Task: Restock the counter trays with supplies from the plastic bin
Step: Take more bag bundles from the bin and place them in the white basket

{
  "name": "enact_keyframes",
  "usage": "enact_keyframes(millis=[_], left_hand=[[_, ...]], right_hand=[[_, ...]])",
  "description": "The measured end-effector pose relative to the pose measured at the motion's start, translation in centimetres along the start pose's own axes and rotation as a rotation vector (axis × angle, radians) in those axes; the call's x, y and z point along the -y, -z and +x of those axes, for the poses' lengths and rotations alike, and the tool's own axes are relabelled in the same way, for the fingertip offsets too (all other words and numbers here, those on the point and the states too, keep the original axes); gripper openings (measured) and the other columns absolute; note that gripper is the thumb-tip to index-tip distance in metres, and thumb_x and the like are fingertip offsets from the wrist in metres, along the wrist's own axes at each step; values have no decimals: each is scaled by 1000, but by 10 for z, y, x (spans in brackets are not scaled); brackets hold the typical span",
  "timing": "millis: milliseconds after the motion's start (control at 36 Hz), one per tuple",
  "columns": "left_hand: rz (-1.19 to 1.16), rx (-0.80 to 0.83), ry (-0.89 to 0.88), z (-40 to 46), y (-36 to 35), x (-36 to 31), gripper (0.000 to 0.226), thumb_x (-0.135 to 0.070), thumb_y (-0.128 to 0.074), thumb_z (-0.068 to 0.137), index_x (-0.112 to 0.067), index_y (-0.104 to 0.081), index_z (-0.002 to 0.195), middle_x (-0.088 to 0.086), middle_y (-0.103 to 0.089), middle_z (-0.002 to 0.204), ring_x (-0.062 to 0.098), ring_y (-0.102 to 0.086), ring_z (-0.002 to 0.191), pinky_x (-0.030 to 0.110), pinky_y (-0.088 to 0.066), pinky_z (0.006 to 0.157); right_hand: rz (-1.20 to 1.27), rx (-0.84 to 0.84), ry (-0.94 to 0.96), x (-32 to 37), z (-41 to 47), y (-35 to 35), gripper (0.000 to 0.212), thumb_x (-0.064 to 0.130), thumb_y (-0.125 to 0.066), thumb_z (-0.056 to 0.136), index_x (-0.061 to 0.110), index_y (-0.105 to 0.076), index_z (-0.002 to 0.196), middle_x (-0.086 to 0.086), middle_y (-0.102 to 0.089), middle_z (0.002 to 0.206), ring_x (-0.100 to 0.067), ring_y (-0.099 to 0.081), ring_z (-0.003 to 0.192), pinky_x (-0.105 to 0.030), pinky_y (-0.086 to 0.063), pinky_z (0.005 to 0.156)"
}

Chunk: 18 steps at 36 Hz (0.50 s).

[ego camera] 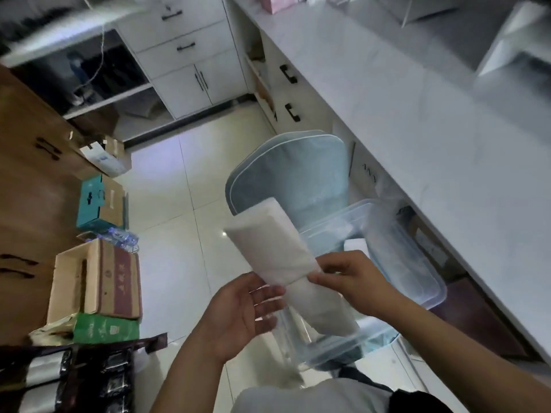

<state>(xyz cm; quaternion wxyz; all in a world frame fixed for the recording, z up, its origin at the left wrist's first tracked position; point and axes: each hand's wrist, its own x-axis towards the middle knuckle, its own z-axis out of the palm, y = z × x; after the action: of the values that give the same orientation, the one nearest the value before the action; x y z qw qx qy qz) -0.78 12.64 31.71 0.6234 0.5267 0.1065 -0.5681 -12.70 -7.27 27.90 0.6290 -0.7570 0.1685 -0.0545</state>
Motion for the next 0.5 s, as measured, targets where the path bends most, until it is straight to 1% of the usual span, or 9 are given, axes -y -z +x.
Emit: enact_keyframes(millis=[56, 83, 139, 194, 250, 306, 389, 444, 500], left_hand=[[140, -12, -90, -4, -1, -2, 25, -27, -64, 80, -13, -78, 95, 11, -61, 71, 22, -59, 59, 31, -51, 53], [255, -6, -137, -5, -2, -2, 24, -28, -65, 84, -19, -79, 101, 11, -57, 70, 22, -56, 60, 33, -51, 56], [530, 28, -236, -3, -10, 1, 24, -30, -66, 90, -36, -75, 111, 14, -61, 79, 28, -59, 72, 34, -54, 67], [655, 107, -331, -1, -21, 7, 28, -29, -69, 91, -44, -72, 115, 7, -73, 97, 22, -70, 92, 27, -57, 78], [685, 250, -391, -1, -39, 16, 29, -23, -68, 92, -35, -72, 119, -1, -76, 109, 17, -71, 105, 26, -58, 85], [646, 355, -385, 0, -58, 29, 28, -18, -67, 92, -28, -73, 117, 0, -75, 116, 19, -71, 108, 27, -58, 84], [615, 431, -340, 3, -86, 53, 31, -21, -75, 83, -30, -75, 112, 2, -77, 111, 23, -73, 102, 32, -60, 78], [666, 492, -313, 3, -104, 72, 40, -30, -79, 74, -29, -75, 113, 3, -77, 109, 26, -73, 102, 40, -60, 82], [726, 590, -294, -1, -122, 92, 42, -33, -77, 74, -28, -74, 116, 4, -77, 109, 26, -73, 101, 38, -59, 78]], right_hand=[[129, -70, -82, 5, -17, -2, 30, 14, -72, 86, -14, -64, 80, -7, -52, 67, -14, -47, 66, -27, -37, 62], [202, -115, -124, 8, -27, -2, 24, 12, -72, 86, -9, -67, 76, -5, -53, 64, -11, -49, 63, -24, -39, 60], [335, -198, -195, 16, -49, -3, 9, 10, -72, 85, 6, -77, 78, -3, -66, 68, -12, -61, 65, -27, -51, 60], [412, -306, -236, 22, -72, -3, 7, 11, -73, 83, 8, -79, 87, -12, -72, 80, -20, -67, 74, -38, -56, 70], [467, -406, -221, 27, -99, -3, 12, 12, -73, 82, 5, -78, 90, -17, -72, 85, -24, -68, 78, -38, -57, 71], [511, -510, -196, 32, -127, -5, 15, 11, -73, 81, 3, -77, 93, -16, -74, 87, -24, -69, 78, -35, -57, 67], [536, -713, -183, 38, -173, -12, 16, 9, -74, 82, 5, -76, 97, -21, -74, 94, -28, -70, 80, -38, -59, 68], [553, -840, -187, 38, -205, -15, 18, 8, -73, 83, 6, -74, 100, -23, -73, 99, -29, -71, 83, -41, -60, 70], [569, -934, -190, 41, -237, -18, 17, 8, -72, 84, 9, -74, 101, -19, -75, 98, -27, -73, 82, -36, -59, 65]])
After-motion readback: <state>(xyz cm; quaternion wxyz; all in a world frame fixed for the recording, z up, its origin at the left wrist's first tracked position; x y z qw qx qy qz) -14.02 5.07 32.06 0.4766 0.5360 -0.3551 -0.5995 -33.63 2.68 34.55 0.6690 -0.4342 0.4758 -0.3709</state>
